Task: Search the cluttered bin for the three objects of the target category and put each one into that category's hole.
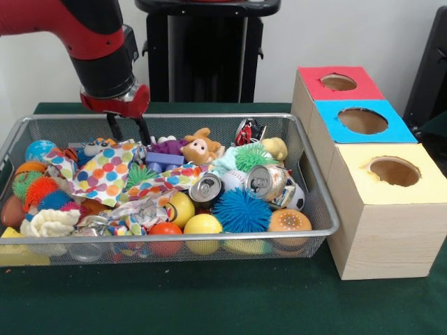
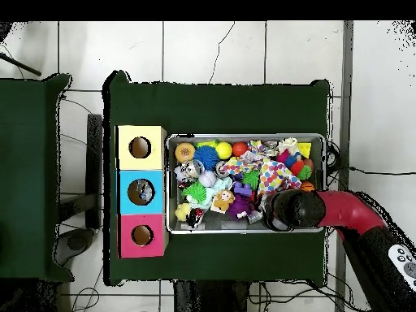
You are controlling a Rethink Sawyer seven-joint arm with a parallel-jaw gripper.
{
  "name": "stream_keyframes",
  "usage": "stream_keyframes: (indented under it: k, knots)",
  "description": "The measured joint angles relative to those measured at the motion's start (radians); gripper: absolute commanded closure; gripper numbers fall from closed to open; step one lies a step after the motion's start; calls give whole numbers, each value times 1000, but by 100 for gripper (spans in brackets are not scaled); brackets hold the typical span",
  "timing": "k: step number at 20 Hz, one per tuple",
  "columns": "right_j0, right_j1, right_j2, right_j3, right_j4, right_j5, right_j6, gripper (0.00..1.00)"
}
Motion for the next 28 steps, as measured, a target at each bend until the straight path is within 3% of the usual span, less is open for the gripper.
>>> stream_keyframes:
  k: [9, 28]
  knots:
    - [3, 10, 0, -4, -83, 0, -6, 0]
    - [18, 96, 0, -72, -125, -15, -6, 0]
